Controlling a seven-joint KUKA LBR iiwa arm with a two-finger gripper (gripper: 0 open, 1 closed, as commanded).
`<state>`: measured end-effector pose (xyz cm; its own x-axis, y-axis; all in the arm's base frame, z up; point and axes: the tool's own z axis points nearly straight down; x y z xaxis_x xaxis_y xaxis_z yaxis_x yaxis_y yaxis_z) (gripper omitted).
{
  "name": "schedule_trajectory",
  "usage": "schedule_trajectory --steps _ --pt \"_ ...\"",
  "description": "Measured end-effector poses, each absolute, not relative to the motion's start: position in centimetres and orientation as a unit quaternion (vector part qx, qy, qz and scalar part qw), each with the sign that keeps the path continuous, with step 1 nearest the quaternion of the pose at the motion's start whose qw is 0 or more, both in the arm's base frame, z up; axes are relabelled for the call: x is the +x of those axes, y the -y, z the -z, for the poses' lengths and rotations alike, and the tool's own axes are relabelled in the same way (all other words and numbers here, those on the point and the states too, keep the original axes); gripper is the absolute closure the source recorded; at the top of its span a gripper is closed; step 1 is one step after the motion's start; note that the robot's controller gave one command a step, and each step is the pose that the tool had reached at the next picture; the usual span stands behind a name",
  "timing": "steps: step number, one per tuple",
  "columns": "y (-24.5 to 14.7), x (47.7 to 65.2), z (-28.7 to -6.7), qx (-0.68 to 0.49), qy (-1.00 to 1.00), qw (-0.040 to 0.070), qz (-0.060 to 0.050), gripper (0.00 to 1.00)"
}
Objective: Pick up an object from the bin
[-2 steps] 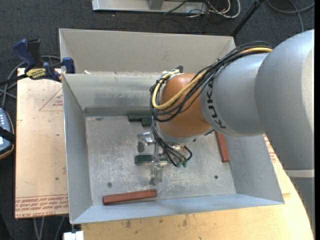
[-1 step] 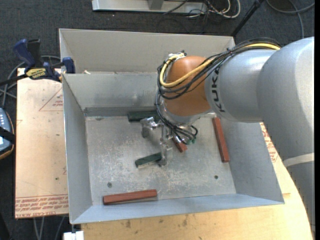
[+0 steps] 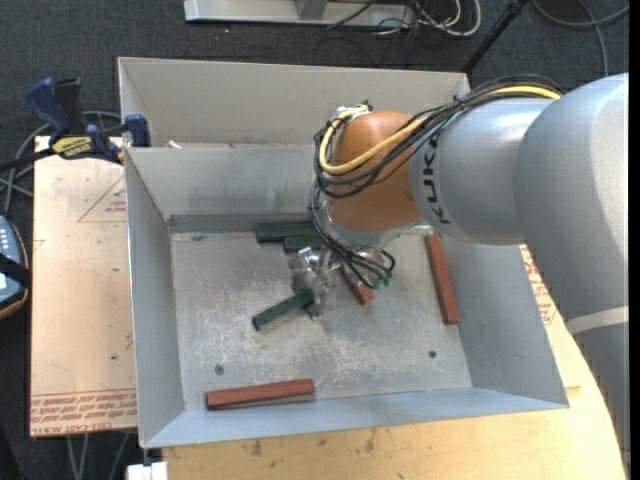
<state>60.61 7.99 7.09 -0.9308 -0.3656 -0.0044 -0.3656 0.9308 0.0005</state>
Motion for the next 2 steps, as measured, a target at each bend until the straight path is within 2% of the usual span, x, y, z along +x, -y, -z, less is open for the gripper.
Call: schedule_trajectory --steps 1,2 --pt "-8.4 59.1 -21.7 -0.292 -0.956 0.006 0.0 1.0" --pt "-12.2 56.5 -13.2 -0.224 -0.975 -0.003 -0.002 1.0"
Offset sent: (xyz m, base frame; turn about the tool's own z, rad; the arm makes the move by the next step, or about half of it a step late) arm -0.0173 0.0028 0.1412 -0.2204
